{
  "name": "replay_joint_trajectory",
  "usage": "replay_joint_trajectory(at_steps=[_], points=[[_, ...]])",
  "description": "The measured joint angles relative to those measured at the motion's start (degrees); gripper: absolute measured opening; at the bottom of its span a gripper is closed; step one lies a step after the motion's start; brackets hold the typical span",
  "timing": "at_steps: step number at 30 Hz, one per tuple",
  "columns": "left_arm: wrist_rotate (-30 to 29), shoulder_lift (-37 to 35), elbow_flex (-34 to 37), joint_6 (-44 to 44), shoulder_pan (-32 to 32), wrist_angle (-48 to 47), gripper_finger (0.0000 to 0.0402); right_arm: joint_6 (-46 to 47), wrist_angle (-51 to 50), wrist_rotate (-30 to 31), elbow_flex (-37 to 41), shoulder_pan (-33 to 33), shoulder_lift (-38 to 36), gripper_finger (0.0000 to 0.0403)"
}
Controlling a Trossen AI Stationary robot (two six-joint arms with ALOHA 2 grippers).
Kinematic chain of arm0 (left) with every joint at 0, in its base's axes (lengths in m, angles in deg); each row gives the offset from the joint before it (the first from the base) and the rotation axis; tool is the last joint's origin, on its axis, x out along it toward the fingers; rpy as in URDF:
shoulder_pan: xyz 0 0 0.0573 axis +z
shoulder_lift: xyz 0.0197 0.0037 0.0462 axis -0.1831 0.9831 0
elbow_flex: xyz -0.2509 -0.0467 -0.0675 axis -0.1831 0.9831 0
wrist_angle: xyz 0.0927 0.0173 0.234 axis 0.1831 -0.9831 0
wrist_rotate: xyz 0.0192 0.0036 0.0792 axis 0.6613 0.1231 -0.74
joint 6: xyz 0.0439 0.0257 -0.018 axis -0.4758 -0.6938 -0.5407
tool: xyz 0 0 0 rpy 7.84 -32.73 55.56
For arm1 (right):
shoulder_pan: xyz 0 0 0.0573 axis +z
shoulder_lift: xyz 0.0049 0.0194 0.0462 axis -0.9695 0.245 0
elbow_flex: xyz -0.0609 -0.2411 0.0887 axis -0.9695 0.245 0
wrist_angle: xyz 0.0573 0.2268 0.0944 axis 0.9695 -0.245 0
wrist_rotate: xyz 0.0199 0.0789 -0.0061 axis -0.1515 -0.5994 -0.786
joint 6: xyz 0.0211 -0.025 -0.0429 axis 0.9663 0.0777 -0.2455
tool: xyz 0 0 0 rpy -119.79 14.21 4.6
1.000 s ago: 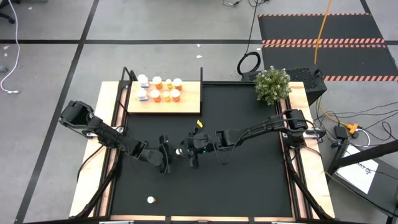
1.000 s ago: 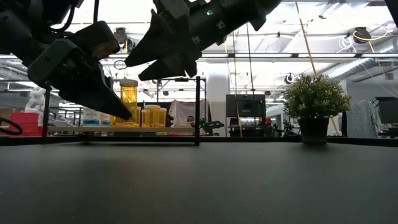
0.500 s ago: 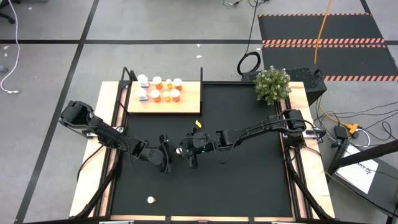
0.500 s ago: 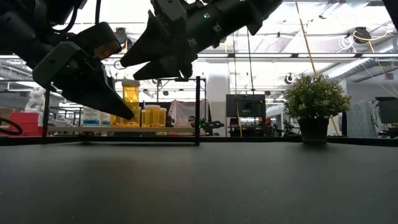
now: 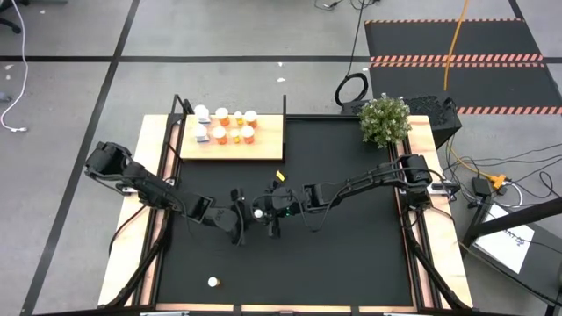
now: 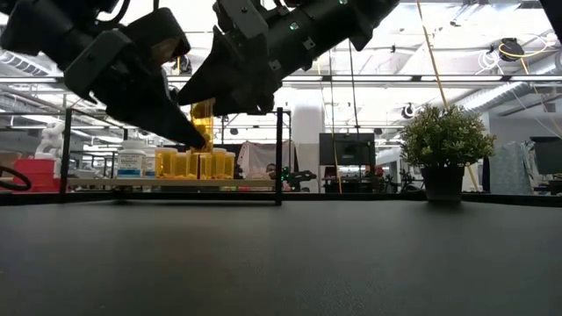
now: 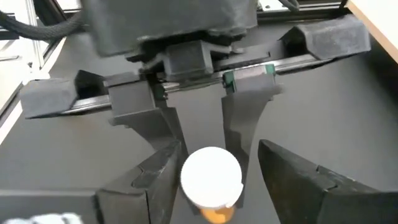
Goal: Pick and place medicine bottles onto shelf by color
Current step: Put the small orange pill bottle on the shelf
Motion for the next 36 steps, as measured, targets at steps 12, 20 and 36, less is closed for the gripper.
replay_joint_trajectory(at_steps=[12,20,36], points=[[0.0,0.0,-2.6,1.0,0.0,-6.5,0.0115,-0.4,-1.7,0.0,0.0,0.3,0.0,0.0182],[0.0,0.0,-2.6,3.5,0.0,-8.1,0.0115,-1.1,-2.1,-0.1,0.0,0.3,0.0,0.0119],[-0.7,0.0,-2.6,6.1,-0.2,-7.5,0.0187,-2.1,-8.0,-1.5,0.1,0.3,-4.4,0.0118]])
